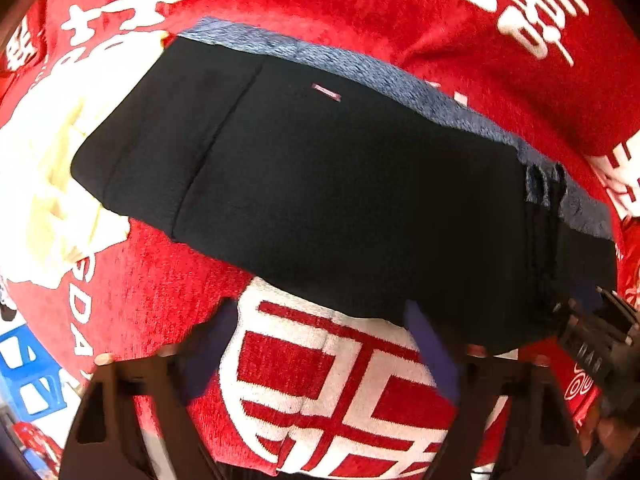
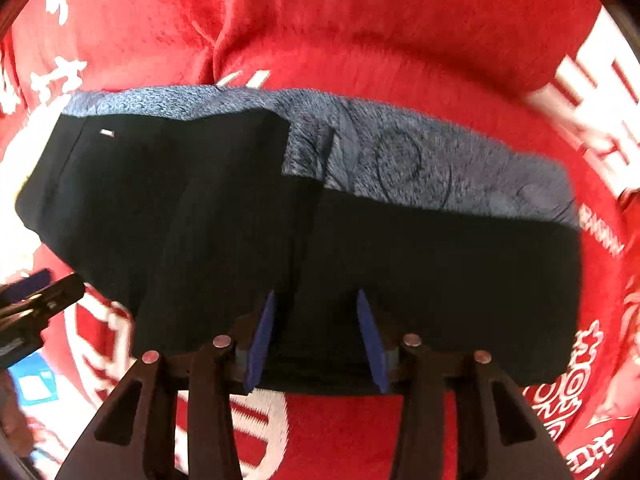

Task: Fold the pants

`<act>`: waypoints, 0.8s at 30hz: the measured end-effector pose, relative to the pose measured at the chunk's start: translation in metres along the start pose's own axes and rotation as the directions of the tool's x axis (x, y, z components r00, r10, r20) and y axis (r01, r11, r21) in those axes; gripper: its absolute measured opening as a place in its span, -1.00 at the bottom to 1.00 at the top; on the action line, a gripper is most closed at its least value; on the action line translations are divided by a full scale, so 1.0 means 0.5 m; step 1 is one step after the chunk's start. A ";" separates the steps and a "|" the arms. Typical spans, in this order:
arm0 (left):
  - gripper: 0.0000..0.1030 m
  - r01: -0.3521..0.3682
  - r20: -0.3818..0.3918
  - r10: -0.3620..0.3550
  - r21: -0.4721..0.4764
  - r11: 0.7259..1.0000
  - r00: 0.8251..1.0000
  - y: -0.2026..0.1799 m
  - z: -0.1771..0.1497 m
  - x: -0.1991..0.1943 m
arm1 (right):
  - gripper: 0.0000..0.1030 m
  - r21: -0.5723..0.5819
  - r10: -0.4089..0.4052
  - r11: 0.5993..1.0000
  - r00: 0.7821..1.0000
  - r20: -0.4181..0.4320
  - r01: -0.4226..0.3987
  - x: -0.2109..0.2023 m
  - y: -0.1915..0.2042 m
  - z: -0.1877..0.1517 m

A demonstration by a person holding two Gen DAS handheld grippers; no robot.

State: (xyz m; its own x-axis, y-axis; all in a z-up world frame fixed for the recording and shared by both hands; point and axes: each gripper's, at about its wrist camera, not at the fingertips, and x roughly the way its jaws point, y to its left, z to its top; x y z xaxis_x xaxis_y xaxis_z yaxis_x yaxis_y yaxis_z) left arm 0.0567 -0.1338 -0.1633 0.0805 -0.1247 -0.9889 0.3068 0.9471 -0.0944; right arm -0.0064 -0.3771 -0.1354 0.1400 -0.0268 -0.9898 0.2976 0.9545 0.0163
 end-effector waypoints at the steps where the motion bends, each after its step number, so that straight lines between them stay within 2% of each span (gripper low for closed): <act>1: 0.71 0.012 0.009 -0.012 0.001 1.000 1.000 0.005 -0.003 -0.003 | 0.17 -0.025 0.003 1.000 1.000 -0.013 -0.003 0.000 0.016 -0.005; 8: 0.71 0.027 0.001 -0.027 -0.034 0.999 1.000 0.046 -0.020 -0.001 | 0.24 -0.173 -0.069 0.982 0.998 0.009 0.070 -0.014 0.074 -0.045; 13: 0.71 0.019 0.001 -0.019 -0.071 0.997 1.000 0.088 -0.028 0.000 | 0.37 -0.127 -0.040 0.991 0.999 -0.009 0.039 -0.014 0.061 -0.036; 17: 0.71 0.014 0.007 -0.013 -0.090 0.996 1.000 0.107 -0.026 -0.004 | 0.38 -0.147 -0.080 0.986 0.997 -0.015 0.077 -0.012 0.081 -0.037; 21: 0.71 0.020 0.014 -0.018 -0.106 0.994 1.000 0.116 -0.023 -0.008 | 0.37 -0.104 -0.037 0.994 0.999 0.004 0.038 -0.038 0.082 -0.035; 23: 0.71 0.022 0.015 -0.020 -0.112 0.994 1.000 0.121 -0.020 -0.007 | 0.26 -0.068 0.057 0.996 0.998 0.025 -0.055 -0.057 0.078 -0.030; 24: 0.71 0.024 0.015 -0.022 -0.114 0.993 1.000 0.125 -0.020 -0.008 | 0.13 -0.059 0.092 0.994 0.995 0.031 -0.090 -0.065 0.082 -0.026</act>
State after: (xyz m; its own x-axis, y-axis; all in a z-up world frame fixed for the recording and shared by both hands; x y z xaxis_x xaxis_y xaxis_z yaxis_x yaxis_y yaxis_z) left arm 0.0662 -0.0712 -0.1663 0.0881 -0.1503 -0.9847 0.1984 0.9714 -0.1305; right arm -0.0113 -0.3334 -0.1043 0.1957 0.0521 -0.9793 0.2279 0.9688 0.0971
